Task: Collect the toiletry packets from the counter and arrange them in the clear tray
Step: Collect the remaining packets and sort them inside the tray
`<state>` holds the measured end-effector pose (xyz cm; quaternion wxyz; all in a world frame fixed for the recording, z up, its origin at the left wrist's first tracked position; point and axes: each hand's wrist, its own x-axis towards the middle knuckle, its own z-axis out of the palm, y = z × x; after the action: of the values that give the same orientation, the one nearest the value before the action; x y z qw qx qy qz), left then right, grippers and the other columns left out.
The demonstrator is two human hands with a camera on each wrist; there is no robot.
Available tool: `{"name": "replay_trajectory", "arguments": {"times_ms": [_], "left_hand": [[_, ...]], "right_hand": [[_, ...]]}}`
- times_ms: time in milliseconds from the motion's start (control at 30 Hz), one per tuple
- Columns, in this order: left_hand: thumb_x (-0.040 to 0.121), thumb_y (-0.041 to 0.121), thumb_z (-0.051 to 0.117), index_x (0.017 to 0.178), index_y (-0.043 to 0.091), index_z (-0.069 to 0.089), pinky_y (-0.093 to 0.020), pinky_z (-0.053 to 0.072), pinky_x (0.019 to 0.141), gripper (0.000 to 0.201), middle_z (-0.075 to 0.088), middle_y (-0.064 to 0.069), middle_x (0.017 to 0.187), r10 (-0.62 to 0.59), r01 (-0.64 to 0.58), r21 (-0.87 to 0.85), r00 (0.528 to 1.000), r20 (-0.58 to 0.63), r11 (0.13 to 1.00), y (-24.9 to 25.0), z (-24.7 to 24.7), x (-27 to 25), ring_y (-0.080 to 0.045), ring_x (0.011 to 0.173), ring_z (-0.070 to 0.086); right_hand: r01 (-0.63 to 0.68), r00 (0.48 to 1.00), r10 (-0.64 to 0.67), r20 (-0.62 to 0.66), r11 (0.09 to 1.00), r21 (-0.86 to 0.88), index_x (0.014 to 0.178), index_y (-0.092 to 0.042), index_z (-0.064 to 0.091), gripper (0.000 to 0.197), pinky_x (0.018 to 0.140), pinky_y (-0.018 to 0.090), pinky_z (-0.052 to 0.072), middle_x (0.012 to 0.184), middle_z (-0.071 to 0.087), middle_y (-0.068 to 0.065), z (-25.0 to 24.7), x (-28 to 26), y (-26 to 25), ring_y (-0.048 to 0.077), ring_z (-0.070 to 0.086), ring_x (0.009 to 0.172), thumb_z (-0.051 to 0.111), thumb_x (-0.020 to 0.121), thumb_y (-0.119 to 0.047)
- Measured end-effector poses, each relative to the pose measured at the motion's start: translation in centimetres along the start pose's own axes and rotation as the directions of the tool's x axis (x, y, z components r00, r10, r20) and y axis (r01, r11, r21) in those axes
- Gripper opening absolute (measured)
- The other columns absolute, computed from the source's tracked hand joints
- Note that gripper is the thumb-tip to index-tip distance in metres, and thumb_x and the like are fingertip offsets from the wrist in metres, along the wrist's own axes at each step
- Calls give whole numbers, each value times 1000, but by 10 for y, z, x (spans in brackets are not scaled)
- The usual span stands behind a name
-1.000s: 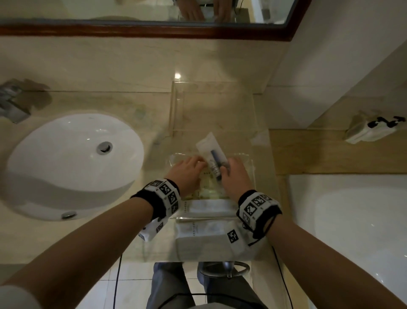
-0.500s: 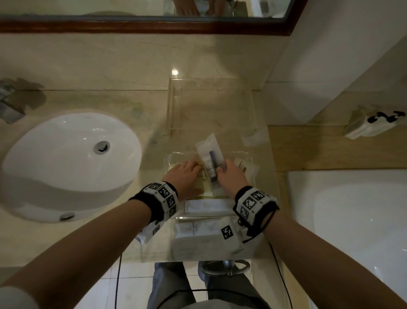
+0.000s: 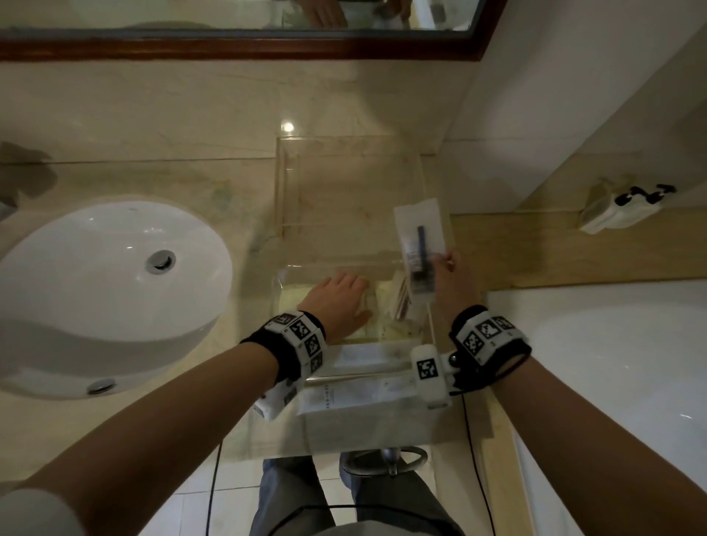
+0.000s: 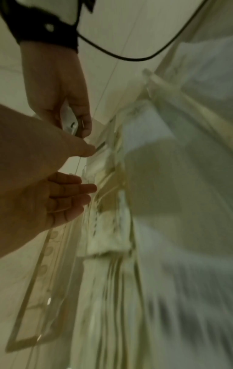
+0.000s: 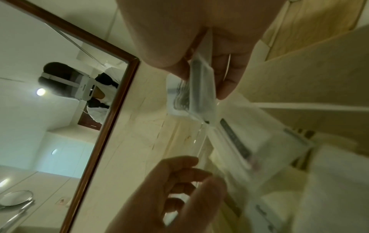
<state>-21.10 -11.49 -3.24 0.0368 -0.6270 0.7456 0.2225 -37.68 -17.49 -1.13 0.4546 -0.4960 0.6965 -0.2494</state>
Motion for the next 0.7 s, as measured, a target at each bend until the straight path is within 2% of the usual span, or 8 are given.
{"name": "replay_trajectory", "arguments": {"times_ms": [67, 200, 300, 433, 500, 567, 633, 700], "left_hand": [[90, 46, 48, 137, 15, 36, -37, 30, 110, 58, 44, -5, 141, -38, 40, -74, 999, 34, 996, 15, -1, 9, -23, 131, 38], [82, 55, 57, 136, 12, 35, -40, 35, 105, 73, 51, -11, 135, -171, 183, -123, 980, 103, 975, 37, 2, 25, -29, 124, 47], [78, 54, 61, 130, 9, 37, -41, 43, 94, 73, 56, -15, 125, -227, 247, -121, 962, 154, 962, 44, 5, 33, -33, 114, 54], [84, 39, 60, 129, 6, 36, -36, 46, 81, 61, 59, -15, 116, -218, 257, -211, 958, 188, 943, 47, 5, 33, -33, 102, 59], [88, 31, 55, 115, 6, 46, -33, 41, 73, 37, 61, -17, 108, -193, 236, -308, 967, 165, 922, 48, 2, 32, -31, 88, 57], [90, 27, 51, 94, 11, 47, -30, 36, 67, 17, 60, -15, 94, -217, 247, -427, 969, 119, 870, 42, -3, 31, -25, 76, 49], [90, 26, 52, 89, 12, 42, -29, 35, 67, 17, 53, -10, 86, -279, 286, -506, 956, 92, 813, 33, -11, 31, -22, 76, 48], [91, 28, 52, 91, 11, 41, -29, 36, 65, 20, 50, -8, 86, -363, 358, -552, 926, 105, 753, 19, -21, 30, -22, 77, 48]], "right_hand": [[-3, 1000, 3, -15, 1000, 0, 91, -6, 47, 15, 69, 38, 48, 91, 57, 17, -7, 0, 5, 30, 55, 79, 40, 96, -19], [-34, 999, 34, -6, 999, 22, 90, -8, 45, 11, 72, 35, 42, 90, 53, 14, -9, -3, 21, 22, 51, 81, 41, 96, -17], [-79, 997, 79, -6, 997, -7, 99, -1, 50, 19, 71, 29, 38, 91, 53, 11, -11, -5, 30, 20, 50, 82, 40, 97, -17], [-125, 992, 125, -5, 992, 30, 100, -5, 52, 20, 75, 34, 42, 93, 57, 12, -13, -4, 40, 24, 55, 87, 40, 96, -20], [-139, 990, 140, -15, 990, 38, 99, -12, 50, 15, 81, 36, 43, 97, 56, 8, -15, -5, 42, 22, 54, 91, 39, 97, -23], [-146, 988, 149, -38, 987, 69, 98, -16, 47, 11, 93, 41, 45, 103, 56, 8, -18, -6, 42, 24, 55, 99, 39, 97, -23], [-157, 985, 163, -51, 982, 107, 97, -14, 48, 13, 97, 47, 45, 108, 60, 14, -20, -6, 40, 29, 58, 103, 39, 96, -23], [-163, 985, 169, -44, 979, 121, 100, -10, 51, 17, 96, 50, 46, 110, 61, 17, -22, -6, 38, 32, 59, 102, 40, 96, -23]]}}
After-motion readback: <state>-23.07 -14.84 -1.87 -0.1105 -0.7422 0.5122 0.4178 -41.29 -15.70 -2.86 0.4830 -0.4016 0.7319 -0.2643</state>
